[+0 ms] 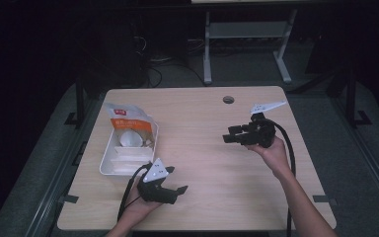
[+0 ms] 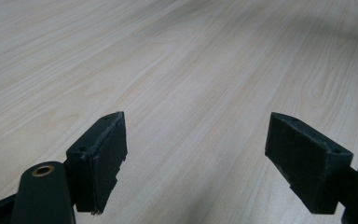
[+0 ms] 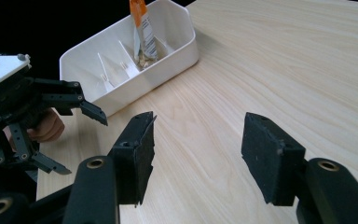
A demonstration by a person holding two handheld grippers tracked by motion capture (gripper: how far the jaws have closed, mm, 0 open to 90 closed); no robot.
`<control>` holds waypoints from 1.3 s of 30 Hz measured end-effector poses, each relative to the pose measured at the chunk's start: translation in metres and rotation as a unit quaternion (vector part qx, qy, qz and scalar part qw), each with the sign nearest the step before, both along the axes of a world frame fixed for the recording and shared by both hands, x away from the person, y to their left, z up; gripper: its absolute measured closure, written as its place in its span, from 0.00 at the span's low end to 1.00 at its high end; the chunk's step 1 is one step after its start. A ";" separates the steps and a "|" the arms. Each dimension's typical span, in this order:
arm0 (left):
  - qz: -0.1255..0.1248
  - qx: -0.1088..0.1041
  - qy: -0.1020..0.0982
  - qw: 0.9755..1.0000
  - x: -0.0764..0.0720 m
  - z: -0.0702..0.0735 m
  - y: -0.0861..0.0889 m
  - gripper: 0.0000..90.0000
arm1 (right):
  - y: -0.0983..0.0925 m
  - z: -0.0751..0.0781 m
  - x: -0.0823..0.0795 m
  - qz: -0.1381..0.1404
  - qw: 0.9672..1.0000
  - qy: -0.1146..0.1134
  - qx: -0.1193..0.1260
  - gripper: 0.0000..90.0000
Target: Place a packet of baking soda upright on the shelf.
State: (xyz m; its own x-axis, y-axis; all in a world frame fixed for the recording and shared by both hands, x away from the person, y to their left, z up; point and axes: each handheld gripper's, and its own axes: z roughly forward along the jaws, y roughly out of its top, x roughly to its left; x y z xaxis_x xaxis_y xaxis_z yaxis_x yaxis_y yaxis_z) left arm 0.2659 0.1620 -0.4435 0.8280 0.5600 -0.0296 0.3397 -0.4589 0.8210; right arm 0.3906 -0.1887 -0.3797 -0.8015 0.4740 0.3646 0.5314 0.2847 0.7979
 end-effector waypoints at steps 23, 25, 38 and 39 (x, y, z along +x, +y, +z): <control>0.003 -0.001 0.003 1.000 0.002 -0.001 0.000 0.23 | -0.042 -0.009 -0.022 -0.032 0.999 0.005 -0.003 0.47; 0.004 -0.001 0.003 1.000 0.002 -0.001 0.000 0.23 | -0.046 -0.010 -0.024 -0.036 0.999 0.008 -0.002 0.47; 0.005 -0.001 0.004 1.000 0.002 -0.001 0.000 0.23 | -0.069 -0.021 -0.040 -0.055 0.998 0.016 -0.004 0.46; 0.004 0.000 0.004 1.000 0.002 -0.001 0.000 0.23 | -0.073 -0.023 -0.043 -0.058 0.998 0.019 -0.004 0.46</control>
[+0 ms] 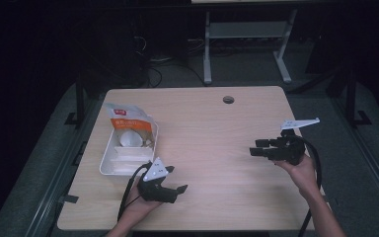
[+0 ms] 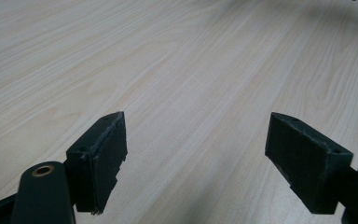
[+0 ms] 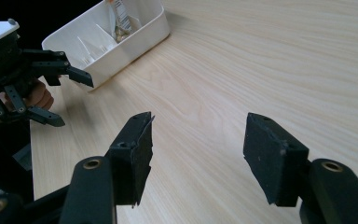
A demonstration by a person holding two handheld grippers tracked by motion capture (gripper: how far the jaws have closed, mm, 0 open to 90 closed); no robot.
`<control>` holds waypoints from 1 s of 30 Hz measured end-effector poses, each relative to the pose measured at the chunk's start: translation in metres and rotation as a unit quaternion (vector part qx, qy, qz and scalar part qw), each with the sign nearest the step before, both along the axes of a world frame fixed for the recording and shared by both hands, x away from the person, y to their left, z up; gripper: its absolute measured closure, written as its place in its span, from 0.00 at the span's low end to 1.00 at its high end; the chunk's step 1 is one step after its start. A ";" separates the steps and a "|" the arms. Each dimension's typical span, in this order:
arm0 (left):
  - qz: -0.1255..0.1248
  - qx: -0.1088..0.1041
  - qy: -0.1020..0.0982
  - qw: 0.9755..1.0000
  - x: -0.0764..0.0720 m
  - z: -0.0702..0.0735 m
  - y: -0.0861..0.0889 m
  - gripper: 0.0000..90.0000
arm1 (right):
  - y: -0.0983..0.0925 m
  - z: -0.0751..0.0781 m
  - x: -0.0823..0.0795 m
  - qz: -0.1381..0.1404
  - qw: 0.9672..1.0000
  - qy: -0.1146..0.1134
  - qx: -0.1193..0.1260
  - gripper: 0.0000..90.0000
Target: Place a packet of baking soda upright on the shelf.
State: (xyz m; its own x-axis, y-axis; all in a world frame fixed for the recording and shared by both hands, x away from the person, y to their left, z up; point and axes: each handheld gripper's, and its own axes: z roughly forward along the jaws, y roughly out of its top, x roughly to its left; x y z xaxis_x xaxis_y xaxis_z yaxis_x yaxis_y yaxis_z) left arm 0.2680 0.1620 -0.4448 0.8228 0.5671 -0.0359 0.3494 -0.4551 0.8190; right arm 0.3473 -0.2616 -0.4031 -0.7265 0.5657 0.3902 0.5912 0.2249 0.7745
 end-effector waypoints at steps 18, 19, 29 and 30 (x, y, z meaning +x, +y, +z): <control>0.002 0.000 0.003 1.000 0.001 -0.001 0.000 0.23 | -0.020 -0.019 -0.022 -0.019 1.000 0.013 -0.012 0.45; 0.002 0.000 0.004 1.000 0.001 -0.001 0.000 0.23 | -0.020 -0.019 -0.022 -0.019 1.000 0.013 -0.012 0.45; 0.004 -0.003 0.006 1.000 0.001 -0.001 0.000 0.23 | -0.020 -0.033 -0.036 -0.016 0.999 0.019 -0.022 0.44; 0.004 -0.003 0.007 1.000 0.000 -0.001 0.000 0.23 | -0.020 -0.035 -0.038 -0.014 0.999 0.021 -0.024 0.44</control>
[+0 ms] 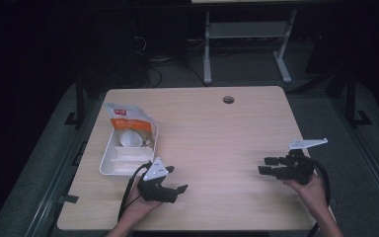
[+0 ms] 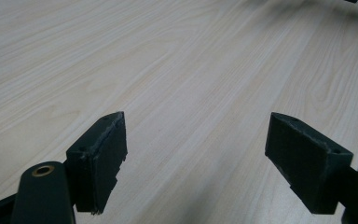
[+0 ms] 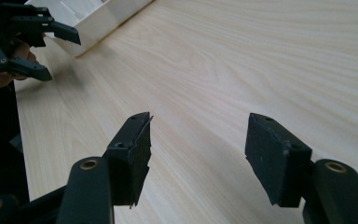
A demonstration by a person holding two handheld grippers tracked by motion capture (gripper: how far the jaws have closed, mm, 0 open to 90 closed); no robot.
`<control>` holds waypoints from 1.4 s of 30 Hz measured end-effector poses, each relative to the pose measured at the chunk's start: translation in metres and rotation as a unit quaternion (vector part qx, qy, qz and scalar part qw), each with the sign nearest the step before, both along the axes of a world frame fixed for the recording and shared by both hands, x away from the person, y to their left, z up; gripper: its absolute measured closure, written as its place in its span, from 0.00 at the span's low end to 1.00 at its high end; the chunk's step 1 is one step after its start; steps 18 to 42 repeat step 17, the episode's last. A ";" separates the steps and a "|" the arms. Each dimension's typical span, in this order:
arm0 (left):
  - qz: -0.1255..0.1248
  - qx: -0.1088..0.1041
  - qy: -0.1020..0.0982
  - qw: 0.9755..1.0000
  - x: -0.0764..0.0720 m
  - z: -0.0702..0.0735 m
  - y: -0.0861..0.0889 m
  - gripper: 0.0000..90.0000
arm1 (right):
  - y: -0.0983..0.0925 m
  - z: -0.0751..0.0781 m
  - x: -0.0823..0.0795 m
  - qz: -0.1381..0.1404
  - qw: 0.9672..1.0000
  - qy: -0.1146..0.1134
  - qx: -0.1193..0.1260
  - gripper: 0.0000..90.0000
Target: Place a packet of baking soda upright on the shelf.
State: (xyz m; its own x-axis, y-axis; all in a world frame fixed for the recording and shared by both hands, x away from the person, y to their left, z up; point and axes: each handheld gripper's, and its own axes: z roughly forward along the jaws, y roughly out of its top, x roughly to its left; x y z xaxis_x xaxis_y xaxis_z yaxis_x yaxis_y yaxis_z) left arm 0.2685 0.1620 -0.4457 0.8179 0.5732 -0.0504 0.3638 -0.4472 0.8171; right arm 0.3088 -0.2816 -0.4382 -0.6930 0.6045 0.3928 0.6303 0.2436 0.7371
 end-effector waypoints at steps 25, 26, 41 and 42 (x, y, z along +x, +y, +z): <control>0.002 -0.009 0.006 1.000 -0.001 0.000 0.003 0.23 | 0.004 -0.007 -0.021 0.000 1.000 -0.013 -0.001 0.42; 0.002 -0.009 0.006 1.000 -0.001 0.000 0.003 0.23 | 0.004 -0.007 -0.021 0.000 1.000 -0.013 -0.001 0.42; 0.002 -0.009 0.006 1.000 -0.001 0.000 0.003 0.23 | 0.004 -0.007 -0.021 0.000 1.000 -0.013 -0.001 0.42; 0.002 -0.009 0.006 1.000 -0.001 0.000 0.003 0.23 | 0.004 -0.007 -0.021 0.000 1.000 -0.013 -0.001 0.42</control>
